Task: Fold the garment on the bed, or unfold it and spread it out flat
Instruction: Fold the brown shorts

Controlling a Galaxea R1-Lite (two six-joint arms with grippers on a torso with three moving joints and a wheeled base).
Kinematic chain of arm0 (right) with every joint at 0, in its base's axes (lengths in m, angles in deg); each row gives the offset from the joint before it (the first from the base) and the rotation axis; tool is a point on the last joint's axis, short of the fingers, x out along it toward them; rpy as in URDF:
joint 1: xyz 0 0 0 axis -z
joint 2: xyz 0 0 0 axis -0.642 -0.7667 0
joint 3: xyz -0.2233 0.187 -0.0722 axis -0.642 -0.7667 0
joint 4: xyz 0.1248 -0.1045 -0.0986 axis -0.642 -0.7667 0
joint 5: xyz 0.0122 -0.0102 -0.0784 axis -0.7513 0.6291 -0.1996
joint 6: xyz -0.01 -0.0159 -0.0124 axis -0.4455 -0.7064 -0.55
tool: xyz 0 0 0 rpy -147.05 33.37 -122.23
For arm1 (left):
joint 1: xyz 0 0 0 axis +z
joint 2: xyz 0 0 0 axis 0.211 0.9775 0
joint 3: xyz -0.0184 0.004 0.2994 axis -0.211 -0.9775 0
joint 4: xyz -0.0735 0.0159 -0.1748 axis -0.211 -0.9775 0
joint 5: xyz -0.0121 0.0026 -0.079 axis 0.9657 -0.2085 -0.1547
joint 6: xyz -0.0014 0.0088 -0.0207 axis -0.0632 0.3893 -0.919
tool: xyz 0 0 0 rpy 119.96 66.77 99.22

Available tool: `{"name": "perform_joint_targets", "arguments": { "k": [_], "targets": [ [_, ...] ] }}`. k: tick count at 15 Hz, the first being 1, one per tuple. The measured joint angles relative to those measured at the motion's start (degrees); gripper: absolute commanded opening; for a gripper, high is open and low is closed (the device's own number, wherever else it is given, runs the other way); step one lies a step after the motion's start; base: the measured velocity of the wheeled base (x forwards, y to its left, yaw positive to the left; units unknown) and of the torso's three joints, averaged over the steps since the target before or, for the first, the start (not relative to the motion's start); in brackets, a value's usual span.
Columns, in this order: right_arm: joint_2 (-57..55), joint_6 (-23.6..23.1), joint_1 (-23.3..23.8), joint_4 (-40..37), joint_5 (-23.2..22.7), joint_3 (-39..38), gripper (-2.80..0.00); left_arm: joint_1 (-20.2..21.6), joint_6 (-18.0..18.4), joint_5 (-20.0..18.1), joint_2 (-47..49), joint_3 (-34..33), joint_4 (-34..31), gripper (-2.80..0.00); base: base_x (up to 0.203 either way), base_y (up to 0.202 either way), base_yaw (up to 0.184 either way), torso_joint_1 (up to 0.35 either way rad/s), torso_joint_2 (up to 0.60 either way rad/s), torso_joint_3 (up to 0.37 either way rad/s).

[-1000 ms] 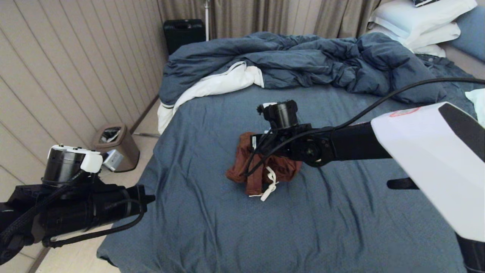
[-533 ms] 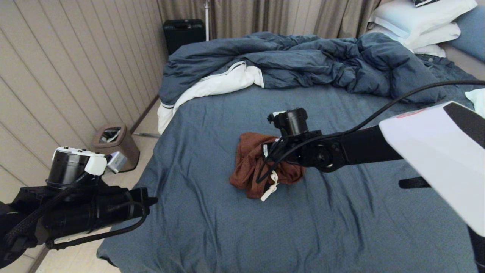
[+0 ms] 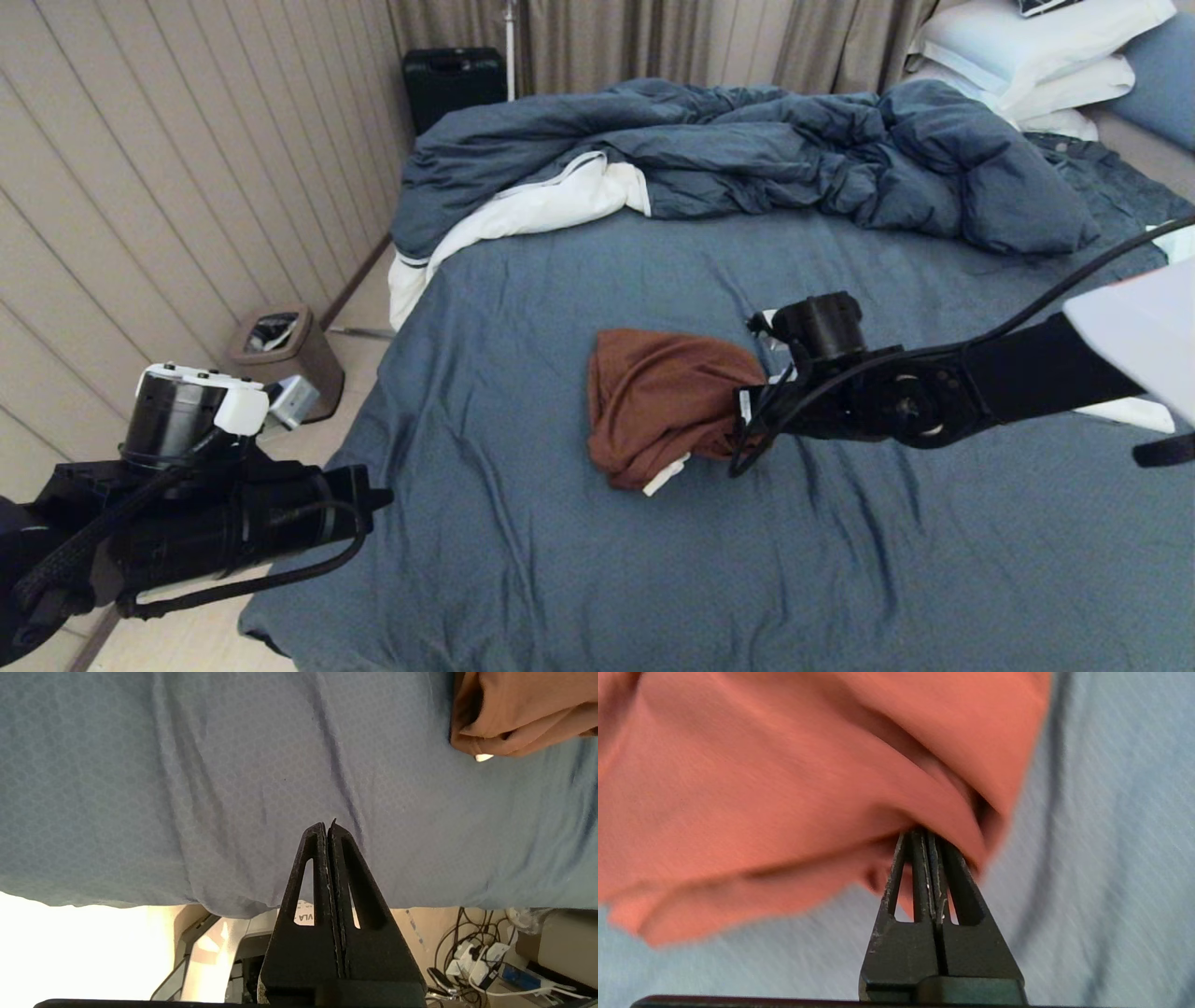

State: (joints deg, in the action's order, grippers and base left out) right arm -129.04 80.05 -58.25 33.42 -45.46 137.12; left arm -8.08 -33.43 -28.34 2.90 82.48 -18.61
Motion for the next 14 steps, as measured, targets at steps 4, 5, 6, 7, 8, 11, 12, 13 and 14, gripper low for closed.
{"name": "perform_joint_targets", "arguments": {
  "k": [4, 5, 6, 7, 8, 11, 12, 13, 14],
  "targets": [
    [3.7, -1.2, 1.5, -0.1, -1.2, -1.8, -2.80, -0.2, 0.0, 0.0, -0.1, 0.0, 0.0, -2.80, 0.000, 0.000, 0.000, 0.000, 0.00, 0.000],
    [4.3, -1.2, 1.4, -0.1, -1.3, -2.0, -2.80, -0.2, 0.0, 0.0, -0.1, -0.1, 0.0, -2.80, 0.000, 0.000, 0.000, 0.000, 0.00, 0.000],
    [5.0, -1.2, 1.3, -0.1, -1.6, -2.1, -2.80, -0.2, 0.0, 0.0, -0.1, -0.1, 0.0, -2.80, 0.000, 0.000, 0.000, 0.000, 0.00, 0.000],
    [6.1, -1.1, 1.1, -0.1, -2.4, -2.0, -2.80, -0.2, 0.0, 0.0, -0.2, -0.1, 0.0, -2.80, 0.000, 0.000, 0.000, 0.000, 0.00, 0.000],
    [7.5, -1.1, 0.6, -0.3, -3.8, -1.5, -2.80, -0.2, 0.0, 0.0, -0.2, -0.1, 0.0, -2.80, 0.000, 0.000, 0.000, 0.000, 0.00, 0.000],
    [11.4, -1.1, -2.3, -1.9, -6.4, 2.4, -2.80, -0.3, 0.0, 0.0, -0.2, -0.1, 0.0, -2.80, 0.000, 0.000, 0.000, 0.000, 0.00, 0.000],
    [11.8, -0.9, -2.8, -2.4, -6.5, 3.7, -2.80, -0.3, 0.0, 0.0, -0.2, -0.1, 0.0, -2.80, 0.000, 0.000, 0.000, 0.000, 0.00, 0.000],
    [11.7, -0.8, -3.1, -2.4, -6.5, 4.9, -2.80, -0.2, 0.0, 0.0, -0.1, 0.0, 0.0, -2.80, 0.000, 0.000, 0.000, 0.000, 0.00, 0.000],
    [10.7, -0.7, -3.5, -2.4, -6.3, 6.4, -2.80, -0.2, 0.0, 0.0, -0.1, 0.0, 0.0, -2.80, 0.000, 0.000, 0.000, 0.000, 0.00, 0.000]
  ]
}}
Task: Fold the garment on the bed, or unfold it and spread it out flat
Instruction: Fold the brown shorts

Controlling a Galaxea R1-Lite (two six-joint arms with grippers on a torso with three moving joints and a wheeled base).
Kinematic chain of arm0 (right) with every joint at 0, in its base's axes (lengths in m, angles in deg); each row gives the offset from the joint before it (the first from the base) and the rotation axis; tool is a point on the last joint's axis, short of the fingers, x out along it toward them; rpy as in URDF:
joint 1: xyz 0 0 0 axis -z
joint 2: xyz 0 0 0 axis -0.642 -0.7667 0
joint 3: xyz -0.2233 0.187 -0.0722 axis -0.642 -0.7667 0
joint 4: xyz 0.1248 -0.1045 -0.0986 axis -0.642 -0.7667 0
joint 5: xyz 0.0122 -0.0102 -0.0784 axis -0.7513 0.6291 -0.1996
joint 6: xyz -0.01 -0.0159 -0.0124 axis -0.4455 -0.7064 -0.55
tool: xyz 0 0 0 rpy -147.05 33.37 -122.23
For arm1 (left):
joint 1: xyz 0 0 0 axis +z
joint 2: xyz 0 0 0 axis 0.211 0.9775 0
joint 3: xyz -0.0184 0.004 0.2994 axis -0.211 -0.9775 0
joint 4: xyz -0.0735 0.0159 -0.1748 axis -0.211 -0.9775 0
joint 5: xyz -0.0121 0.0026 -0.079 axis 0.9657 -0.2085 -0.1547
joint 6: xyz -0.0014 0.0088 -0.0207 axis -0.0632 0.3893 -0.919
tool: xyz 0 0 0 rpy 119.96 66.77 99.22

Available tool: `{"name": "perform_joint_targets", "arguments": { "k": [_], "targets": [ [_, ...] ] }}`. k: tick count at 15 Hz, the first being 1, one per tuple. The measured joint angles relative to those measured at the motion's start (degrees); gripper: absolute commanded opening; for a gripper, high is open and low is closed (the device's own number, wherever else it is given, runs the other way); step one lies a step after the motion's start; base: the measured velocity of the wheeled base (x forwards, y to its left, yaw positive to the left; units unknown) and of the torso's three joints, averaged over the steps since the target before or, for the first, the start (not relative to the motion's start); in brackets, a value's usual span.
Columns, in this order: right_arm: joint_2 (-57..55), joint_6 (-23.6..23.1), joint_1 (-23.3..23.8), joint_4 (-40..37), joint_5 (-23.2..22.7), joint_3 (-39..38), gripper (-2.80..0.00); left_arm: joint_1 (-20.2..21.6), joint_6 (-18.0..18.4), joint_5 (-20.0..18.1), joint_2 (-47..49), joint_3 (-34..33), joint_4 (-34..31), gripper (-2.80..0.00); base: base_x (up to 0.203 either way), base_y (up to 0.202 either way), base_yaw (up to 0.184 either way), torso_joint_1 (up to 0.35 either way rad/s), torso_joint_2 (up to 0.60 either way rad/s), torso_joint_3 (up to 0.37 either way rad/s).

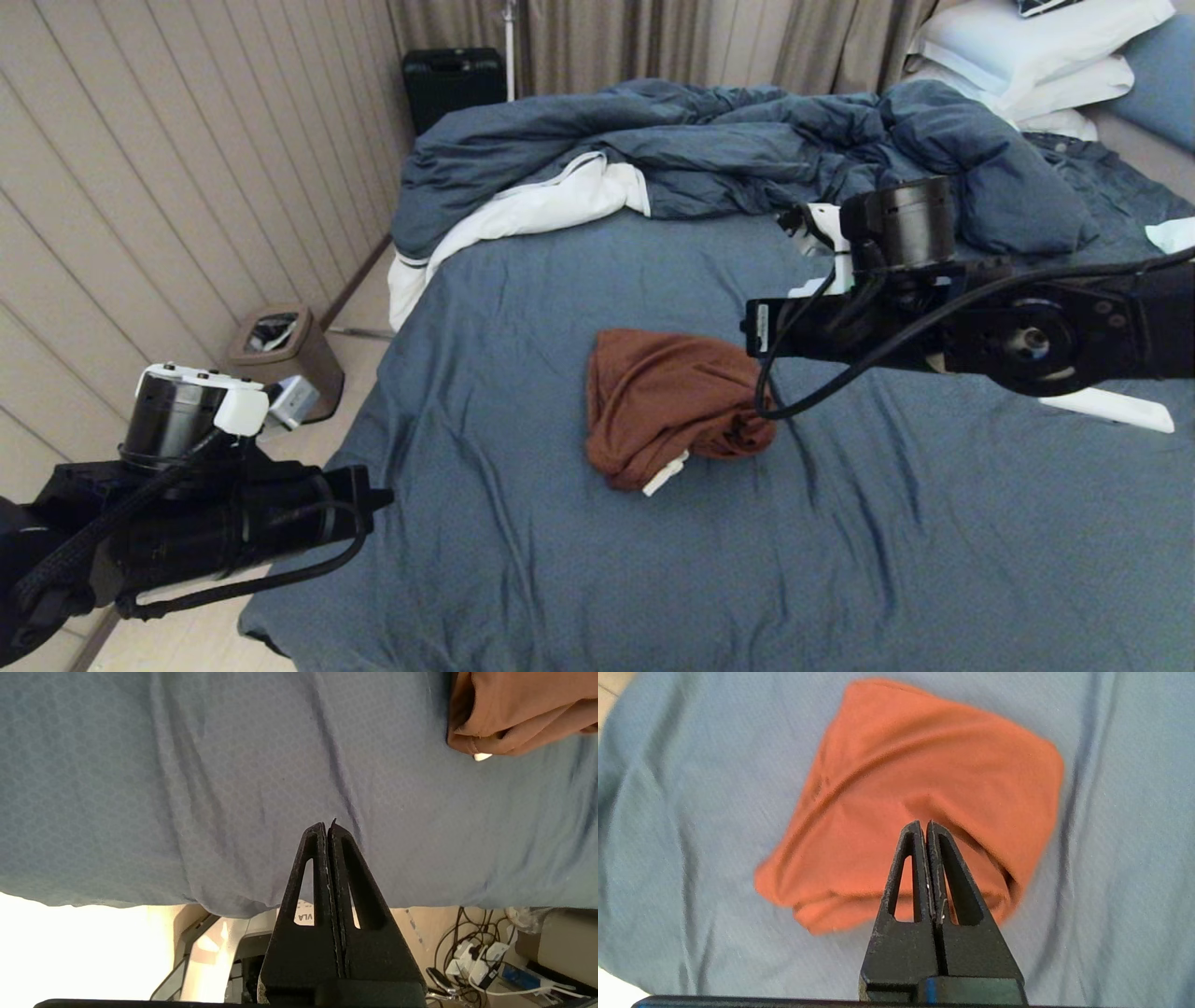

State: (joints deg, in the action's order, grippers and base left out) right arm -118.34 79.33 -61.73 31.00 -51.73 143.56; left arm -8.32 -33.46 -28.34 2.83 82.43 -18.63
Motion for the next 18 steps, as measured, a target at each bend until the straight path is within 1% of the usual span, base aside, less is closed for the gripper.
{"name": "perform_joint_targets", "arguments": {
  "k": [2, 6, 8, 10, 12, 14, 18],
  "targets": [
    [-4.4, -0.1, -0.6, -0.1, 0.4, 3.5, -2.80, 0.0, 0.0, 0.0, 0.0, 0.0, 0.0, -2.80, 0.000, 0.000, 0.000, 0.000, 0.00, 0.000],
    [-16.7, -0.1, -1.5, -1.3, 0.8, 13.1, -2.80, 0.0, 0.0, -0.1, 0.2, 0.0, 0.0, -2.80, 0.000, 0.000, 0.000, 0.000, 0.00, 0.000],
    [-20.7, 0.1, -2.1, -1.6, 0.8, 14.2, -2.80, 0.0, 0.0, -0.1, 0.2, 0.0, 0.0, -2.80, 0.000, 0.000, 0.000, 0.000, 0.00, 0.000],
    [-22.3, 0.3, -2.1, -1.1, 0.8, 10.2, -2.80, -0.1, 0.0, -0.1, 0.2, 0.0, 0.0, -2.80, 0.000, 0.000, 0.000, 0.000, 0.00, 0.000],
    [-22.3, 0.4, -2.2, 1.6, 0.8, 3.5, -2.80, -0.3, 0.0, -0.1, 0.2, -0.1, 0.0, -2.80, 0.000, 0.000, 0.000, 0.000, 0.00, 0.000],
    [-21.9, 0.3, -1.9, 7.0, 0.8, -4.9, -2.80, -0.7, 0.0, -0.1, 0.3, -0.1, 0.0, -2.80, 0.000, 0.000, 0.000, 0.000, 0.00, 0.000],
    [-20.3, 0.2, -1.1, 20.5, 0.8, -22.3, -2.80, -1.2, 0.0, 0.0, 0.9, -0.1, 0.0, -2.80, 0.000, 0.000, 0.000, 0.000, 0.00, 0.000]
  ]
}}
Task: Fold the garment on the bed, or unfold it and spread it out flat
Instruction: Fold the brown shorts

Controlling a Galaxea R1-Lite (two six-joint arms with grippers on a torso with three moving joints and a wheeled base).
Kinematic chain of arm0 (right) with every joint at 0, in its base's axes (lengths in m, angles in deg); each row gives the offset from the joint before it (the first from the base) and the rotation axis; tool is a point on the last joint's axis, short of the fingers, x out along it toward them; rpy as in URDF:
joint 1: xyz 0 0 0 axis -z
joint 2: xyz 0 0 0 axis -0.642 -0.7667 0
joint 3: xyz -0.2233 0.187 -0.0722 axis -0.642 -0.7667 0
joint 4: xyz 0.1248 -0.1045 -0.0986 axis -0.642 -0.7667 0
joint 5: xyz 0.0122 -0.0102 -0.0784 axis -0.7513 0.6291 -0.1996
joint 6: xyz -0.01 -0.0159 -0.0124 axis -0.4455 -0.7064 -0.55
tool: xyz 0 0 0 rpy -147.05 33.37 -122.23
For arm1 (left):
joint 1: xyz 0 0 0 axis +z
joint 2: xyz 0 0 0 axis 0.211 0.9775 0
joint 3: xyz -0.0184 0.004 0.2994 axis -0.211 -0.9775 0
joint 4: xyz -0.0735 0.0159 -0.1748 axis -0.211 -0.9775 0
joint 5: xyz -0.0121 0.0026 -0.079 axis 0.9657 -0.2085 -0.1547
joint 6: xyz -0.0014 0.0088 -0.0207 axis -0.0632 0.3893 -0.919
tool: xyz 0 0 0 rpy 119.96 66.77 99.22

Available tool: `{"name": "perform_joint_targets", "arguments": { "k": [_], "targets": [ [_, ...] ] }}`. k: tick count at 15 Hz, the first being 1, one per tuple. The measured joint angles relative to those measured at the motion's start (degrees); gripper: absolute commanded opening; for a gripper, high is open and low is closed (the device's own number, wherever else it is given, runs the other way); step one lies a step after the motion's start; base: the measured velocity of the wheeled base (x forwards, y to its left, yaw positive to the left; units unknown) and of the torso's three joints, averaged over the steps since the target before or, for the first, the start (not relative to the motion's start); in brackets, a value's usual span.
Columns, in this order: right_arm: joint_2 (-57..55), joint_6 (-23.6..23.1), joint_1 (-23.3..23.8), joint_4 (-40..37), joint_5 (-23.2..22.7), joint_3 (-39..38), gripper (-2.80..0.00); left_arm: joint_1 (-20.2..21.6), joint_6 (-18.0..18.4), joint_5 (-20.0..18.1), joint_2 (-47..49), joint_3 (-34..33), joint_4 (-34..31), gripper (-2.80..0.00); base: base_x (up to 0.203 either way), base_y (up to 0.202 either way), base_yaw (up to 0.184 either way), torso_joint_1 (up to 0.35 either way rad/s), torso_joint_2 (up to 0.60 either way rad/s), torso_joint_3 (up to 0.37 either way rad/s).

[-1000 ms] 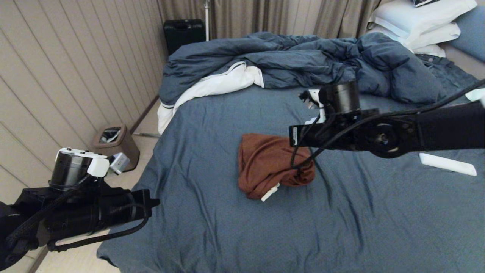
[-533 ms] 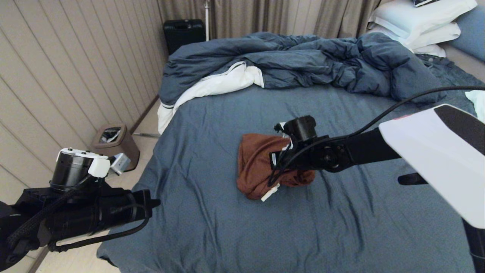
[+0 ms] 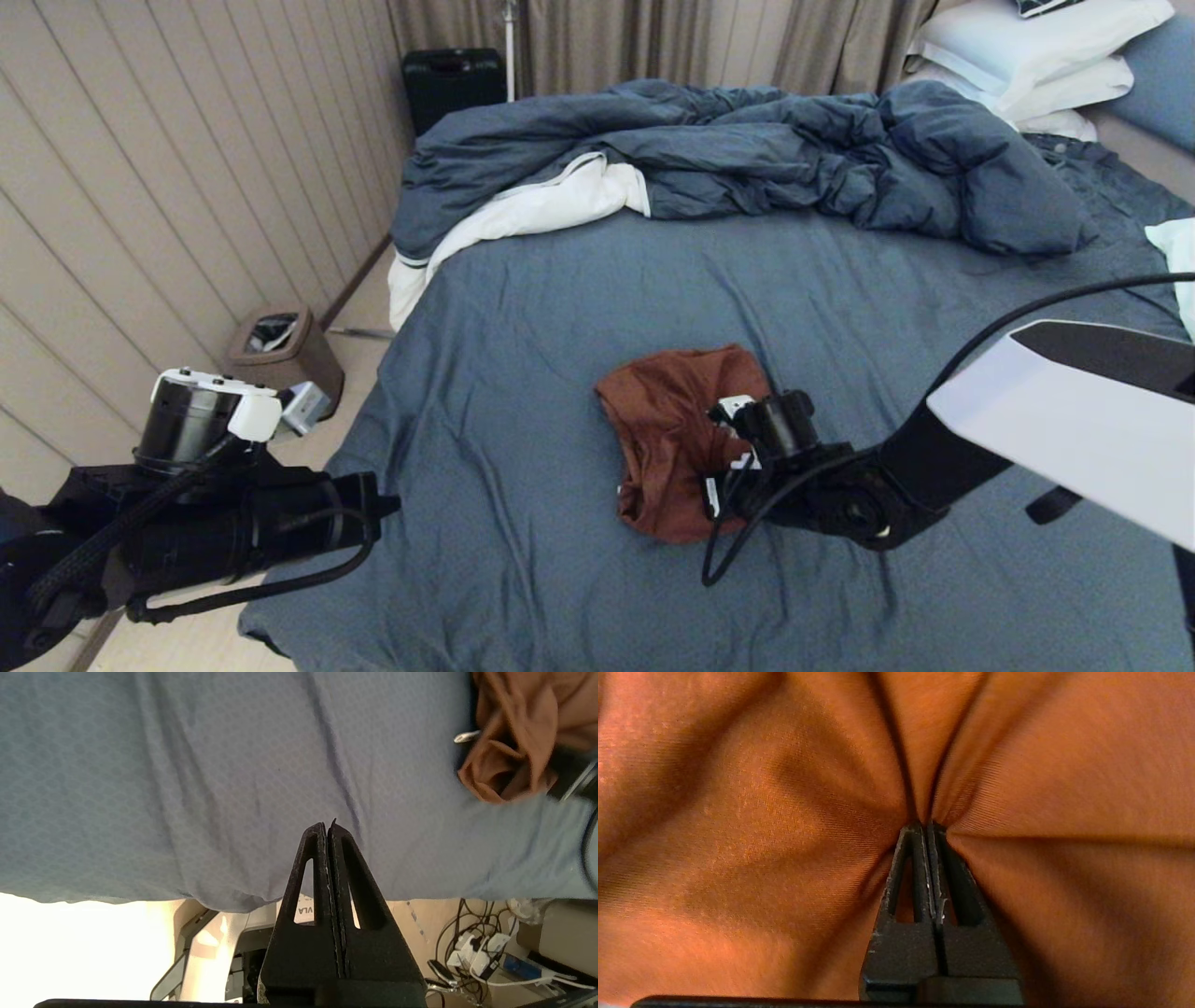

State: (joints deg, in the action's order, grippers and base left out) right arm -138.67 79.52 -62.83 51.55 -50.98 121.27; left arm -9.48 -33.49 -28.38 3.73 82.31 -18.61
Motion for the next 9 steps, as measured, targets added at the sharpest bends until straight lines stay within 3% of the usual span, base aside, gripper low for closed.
{"name": "perform_joint_targets", "arguments": {
  "k": [3, 9],
  "targets": [
    [0.4, -0.4, 1.3, 5.4, -0.1, -3.3, -2.80, -0.4, 0.0, 0.0, 0.2, 0.0, 0.0, -2.80, 0.000, 0.000, 0.000, 0.000, 0.00, 0.000],
    [1.9, -0.5, 1.7, 1.9, 0.0, 3.2, -2.80, -0.5, -0.3, 0.2, 1.2, 0.0, 1.3, -2.80, 0.000, 0.000, 0.000, 0.000, 0.00, 0.000]
  ]
}}
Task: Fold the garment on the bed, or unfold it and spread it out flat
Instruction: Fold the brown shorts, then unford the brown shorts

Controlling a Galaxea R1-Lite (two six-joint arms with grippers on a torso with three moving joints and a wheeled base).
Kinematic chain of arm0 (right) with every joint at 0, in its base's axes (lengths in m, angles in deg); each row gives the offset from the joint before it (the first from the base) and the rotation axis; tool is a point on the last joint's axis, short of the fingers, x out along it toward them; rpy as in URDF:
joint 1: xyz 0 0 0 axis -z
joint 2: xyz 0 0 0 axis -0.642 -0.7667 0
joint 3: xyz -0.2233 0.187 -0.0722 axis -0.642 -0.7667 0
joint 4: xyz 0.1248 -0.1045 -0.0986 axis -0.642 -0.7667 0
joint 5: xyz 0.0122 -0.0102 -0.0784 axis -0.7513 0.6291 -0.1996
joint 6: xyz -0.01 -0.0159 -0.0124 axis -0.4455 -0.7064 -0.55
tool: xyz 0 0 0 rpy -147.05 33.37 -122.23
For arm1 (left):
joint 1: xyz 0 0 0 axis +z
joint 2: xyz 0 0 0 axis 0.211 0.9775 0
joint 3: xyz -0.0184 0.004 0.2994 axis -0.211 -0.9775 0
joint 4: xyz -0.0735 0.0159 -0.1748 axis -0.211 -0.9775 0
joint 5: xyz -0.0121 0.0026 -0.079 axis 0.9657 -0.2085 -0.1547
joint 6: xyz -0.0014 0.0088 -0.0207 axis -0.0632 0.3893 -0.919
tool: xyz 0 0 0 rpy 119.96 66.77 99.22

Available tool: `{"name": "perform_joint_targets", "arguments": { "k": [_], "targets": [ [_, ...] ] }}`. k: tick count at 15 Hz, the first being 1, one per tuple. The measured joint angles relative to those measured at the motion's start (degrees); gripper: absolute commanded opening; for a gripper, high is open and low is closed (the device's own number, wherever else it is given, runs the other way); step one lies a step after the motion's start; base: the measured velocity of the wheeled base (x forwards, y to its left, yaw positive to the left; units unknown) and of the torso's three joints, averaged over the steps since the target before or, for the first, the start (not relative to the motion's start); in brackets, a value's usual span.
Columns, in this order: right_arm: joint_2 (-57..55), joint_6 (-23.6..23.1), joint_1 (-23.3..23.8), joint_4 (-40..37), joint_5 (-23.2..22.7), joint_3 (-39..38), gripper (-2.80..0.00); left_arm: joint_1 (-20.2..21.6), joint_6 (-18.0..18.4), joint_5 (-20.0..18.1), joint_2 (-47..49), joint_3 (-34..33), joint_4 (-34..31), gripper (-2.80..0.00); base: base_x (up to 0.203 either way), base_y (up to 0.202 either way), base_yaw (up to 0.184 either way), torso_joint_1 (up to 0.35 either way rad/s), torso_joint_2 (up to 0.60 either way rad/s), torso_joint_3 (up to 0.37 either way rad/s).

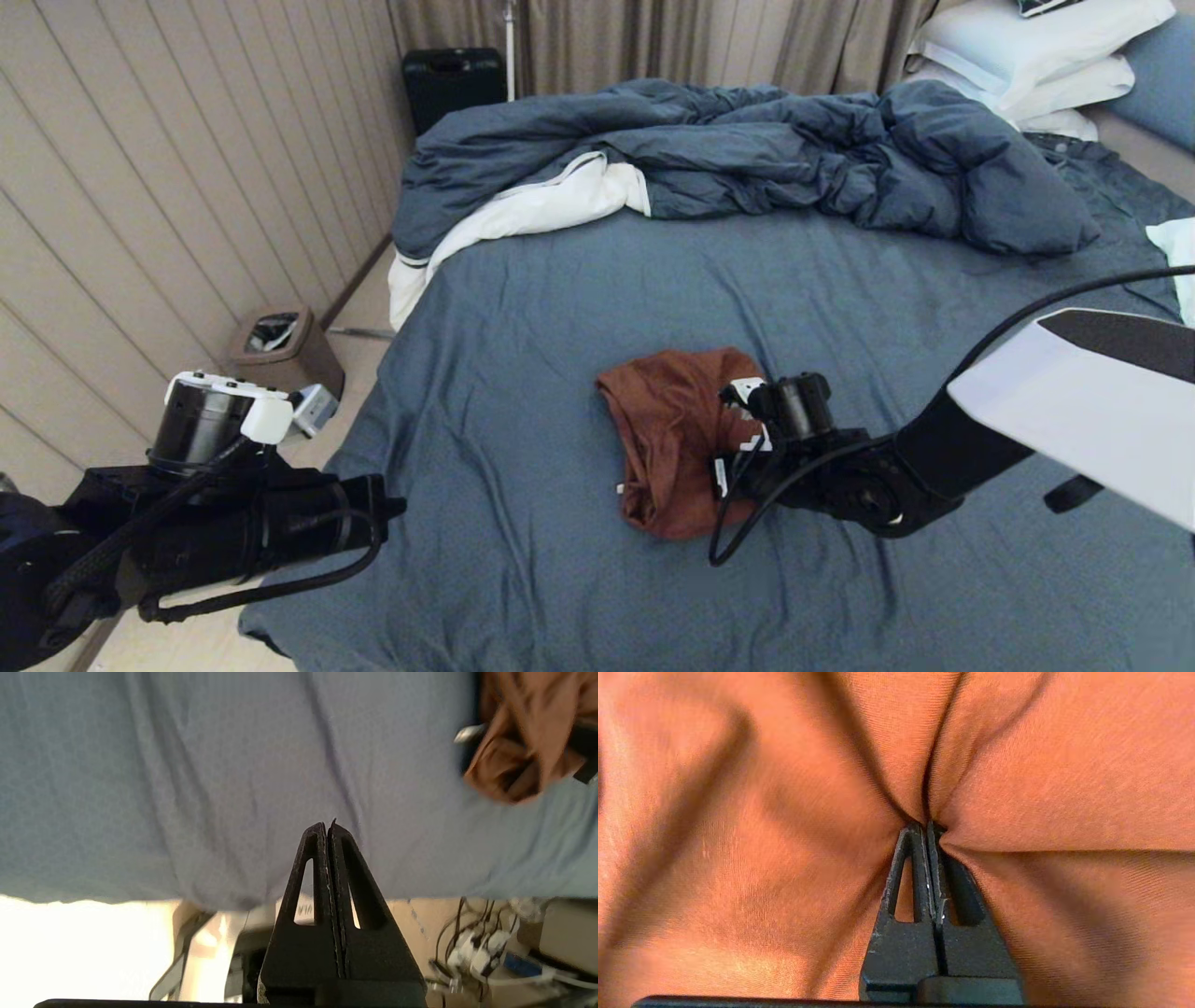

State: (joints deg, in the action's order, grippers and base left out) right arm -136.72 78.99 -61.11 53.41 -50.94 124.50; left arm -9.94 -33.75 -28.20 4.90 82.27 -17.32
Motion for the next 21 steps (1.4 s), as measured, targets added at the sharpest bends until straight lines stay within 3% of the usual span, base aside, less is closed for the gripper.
{"name": "perform_joint_targets", "arguments": {
  "k": [5, 8, 12, 16, 19, 21],
  "targets": [
    [6.2, 0.1, -0.3, -3.3, -0.1, 4.0, -2.80, 1.2, -0.3, 2.3, 0.7, 0.0, 7.8, -2.80, 0.000, 0.000, 0.000, 0.000, 0.00, 0.000],
    [9.8, 0.4, 0.0, -4.1, -0.2, 5.7, -2.80, 2.2, -0.5, 2.7, 0.4, 5.0, 5.1, -2.80, 0.000, 0.000, 0.000, 0.000, 0.00, 0.000],
    [17.6, 0.7, 2.5, -8.4, -0.3, 5.5, -2.80, 6.8, 0.4, 2.3, -5.2, 16.2, -9.8, -2.80, 0.000, 0.000, 0.000, 0.000, 0.00, 0.000],
    [32.8, 1.0, 3.7, -19.7, -0.2, 3.2, -2.80, 13.4, 7.1, 0.0, -17.8, 21.9, -25.1, -2.80, 0.000, 0.000, 0.000, 0.000, 0.00, 0.000],
    [47.5, 1.0, 4.0, -25.0, -0.1, -4.9, -2.80, 15.4, 9.8, -2.5, -29.2, 24.7, -39.8, -2.80, 0.000, 0.000, 0.000, 0.000, 0.00, 0.000],
    [57.6, 0.9, 4.7, -27.5, 0.0, -12.3, -2.80, 16.1, 11.7, -1.6, -36.5, 24.1, -47.8, -2.80, 0.000, 0.000, 0.000, 0.000, 0.00, 0.000]
  ]
}}
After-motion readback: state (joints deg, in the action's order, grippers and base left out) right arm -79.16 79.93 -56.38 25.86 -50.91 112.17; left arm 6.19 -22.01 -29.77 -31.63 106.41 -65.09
